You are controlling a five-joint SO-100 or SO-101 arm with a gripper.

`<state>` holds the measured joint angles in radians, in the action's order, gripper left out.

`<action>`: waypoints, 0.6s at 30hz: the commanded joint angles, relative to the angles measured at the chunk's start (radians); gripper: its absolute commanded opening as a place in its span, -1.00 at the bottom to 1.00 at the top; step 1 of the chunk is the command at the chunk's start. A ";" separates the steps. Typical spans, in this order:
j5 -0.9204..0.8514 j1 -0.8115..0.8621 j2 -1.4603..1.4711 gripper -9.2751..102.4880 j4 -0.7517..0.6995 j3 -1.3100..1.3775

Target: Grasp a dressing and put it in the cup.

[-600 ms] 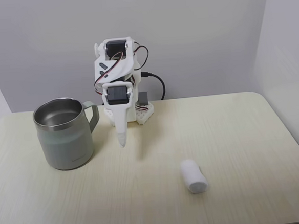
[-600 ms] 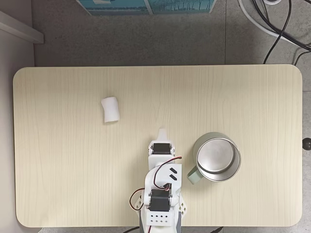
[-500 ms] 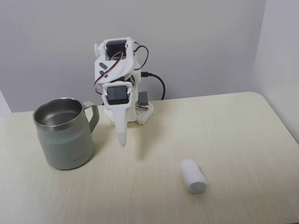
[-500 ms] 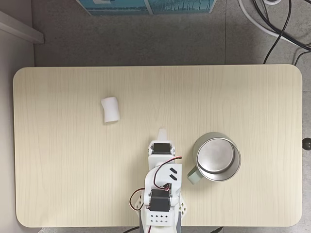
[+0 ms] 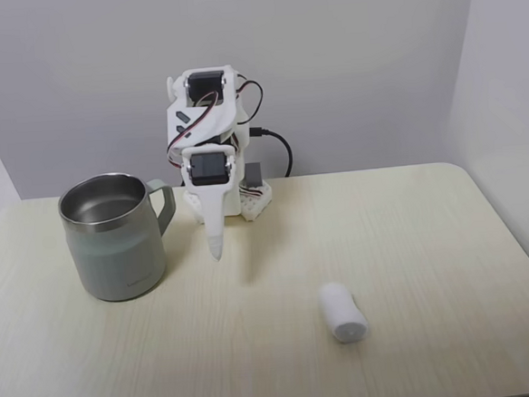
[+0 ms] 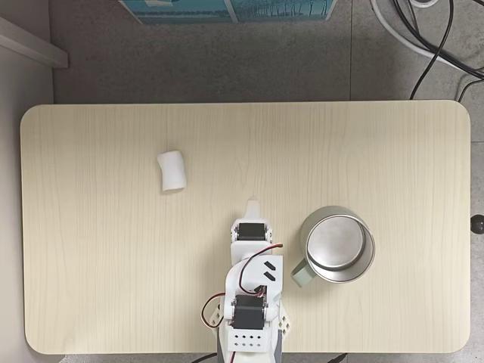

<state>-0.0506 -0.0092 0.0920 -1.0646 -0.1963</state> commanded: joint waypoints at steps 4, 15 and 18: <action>-0.094 -0.015 -0.026 -0.87 -0.037 -0.133; -0.428 -0.021 -0.770 -0.86 -0.184 -0.808; -0.560 -0.005 -0.923 -0.71 -0.221 -0.951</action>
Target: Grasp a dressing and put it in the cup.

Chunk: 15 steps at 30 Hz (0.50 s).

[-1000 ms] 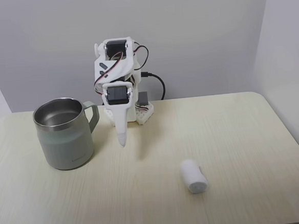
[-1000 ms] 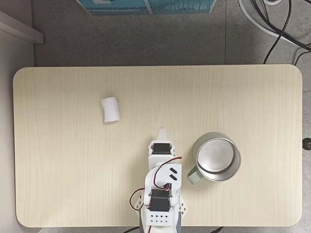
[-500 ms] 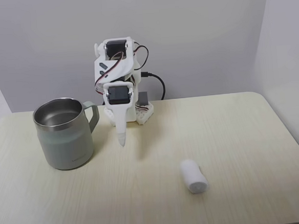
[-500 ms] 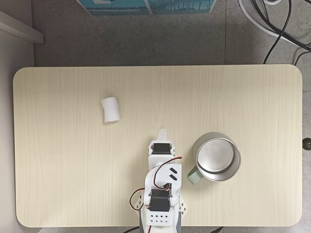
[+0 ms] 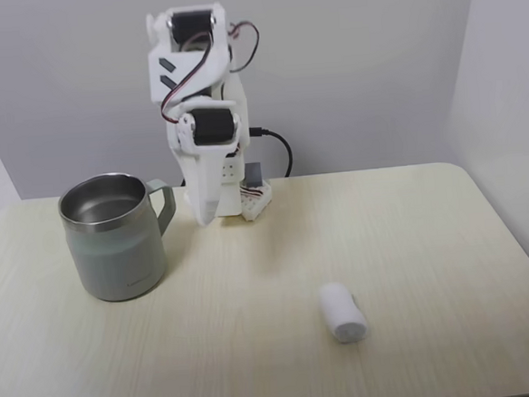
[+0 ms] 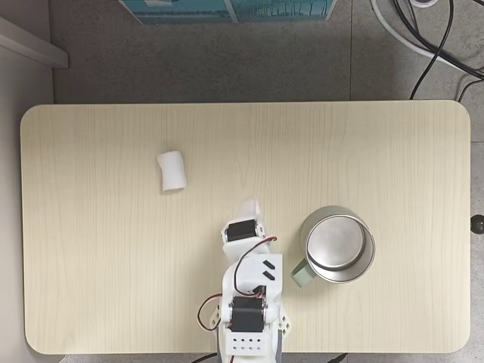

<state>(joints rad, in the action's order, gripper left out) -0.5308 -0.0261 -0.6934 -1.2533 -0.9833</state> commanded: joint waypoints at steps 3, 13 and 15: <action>-0.210 -0.002 -0.281 -0.52 -0.100 -0.293; -0.494 -0.170 -0.765 -0.34 -0.264 -0.617; -0.514 -0.216 -0.805 -0.33 -0.250 -0.618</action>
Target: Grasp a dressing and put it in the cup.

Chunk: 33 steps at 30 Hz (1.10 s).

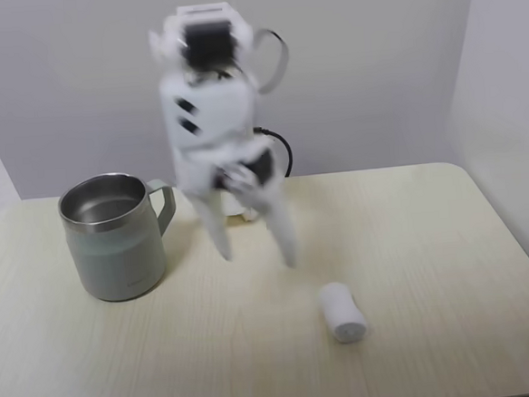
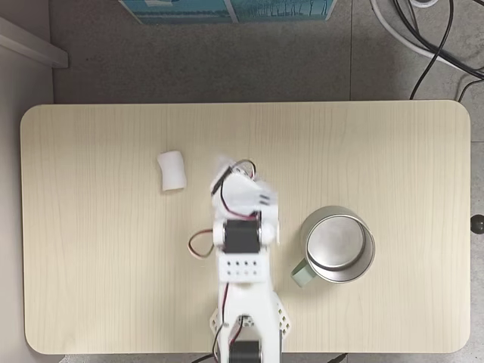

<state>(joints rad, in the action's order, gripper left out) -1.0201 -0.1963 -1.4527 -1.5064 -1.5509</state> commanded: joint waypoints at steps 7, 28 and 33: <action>-0.032 -0.207 -0.216 -0.28 0.032 -0.107; 0.057 -0.411 -0.678 -0.50 0.172 -0.227; 0.081 -0.411 -0.660 -0.84 0.178 -0.229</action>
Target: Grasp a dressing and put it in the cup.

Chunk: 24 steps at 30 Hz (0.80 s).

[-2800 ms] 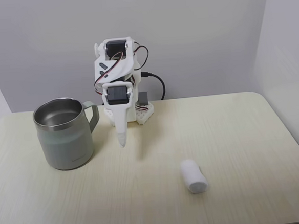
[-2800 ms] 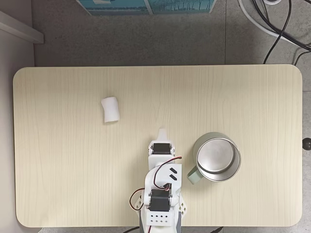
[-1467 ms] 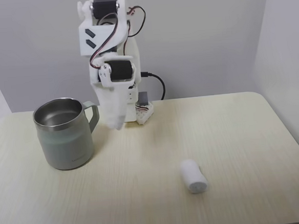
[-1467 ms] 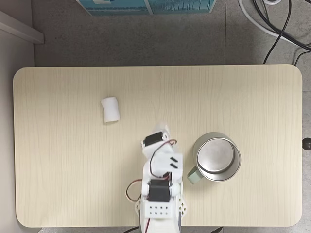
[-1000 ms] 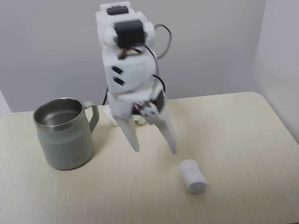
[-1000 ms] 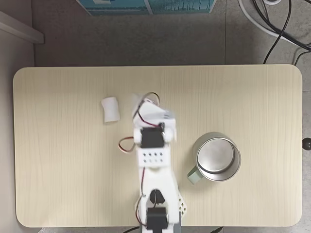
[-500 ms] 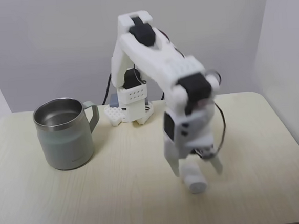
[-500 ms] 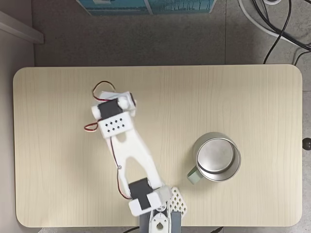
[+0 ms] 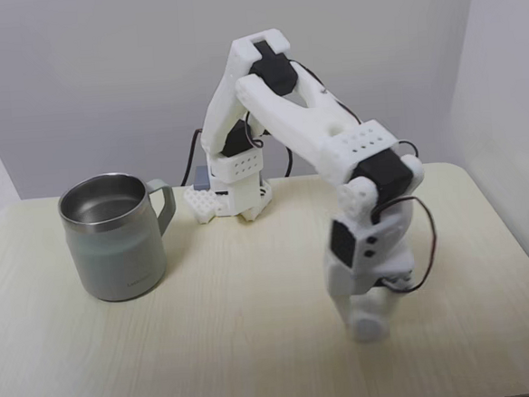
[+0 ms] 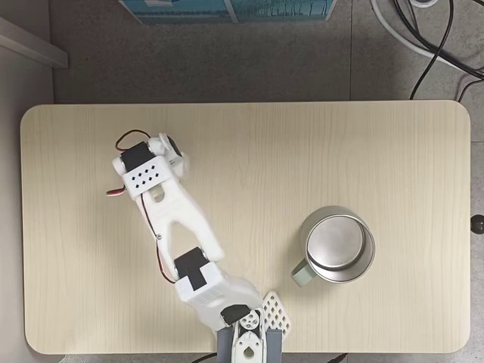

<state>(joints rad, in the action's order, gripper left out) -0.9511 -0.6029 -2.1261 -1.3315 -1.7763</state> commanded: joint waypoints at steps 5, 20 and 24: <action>0.041 -0.003 0.081 -0.85 -0.025 0.000; 0.293 0.106 0.592 -0.85 -0.272 0.031; 0.353 0.170 0.715 -0.85 -0.370 0.037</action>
<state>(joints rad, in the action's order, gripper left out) -0.6274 -0.4694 -1.5156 -1.6460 -1.7380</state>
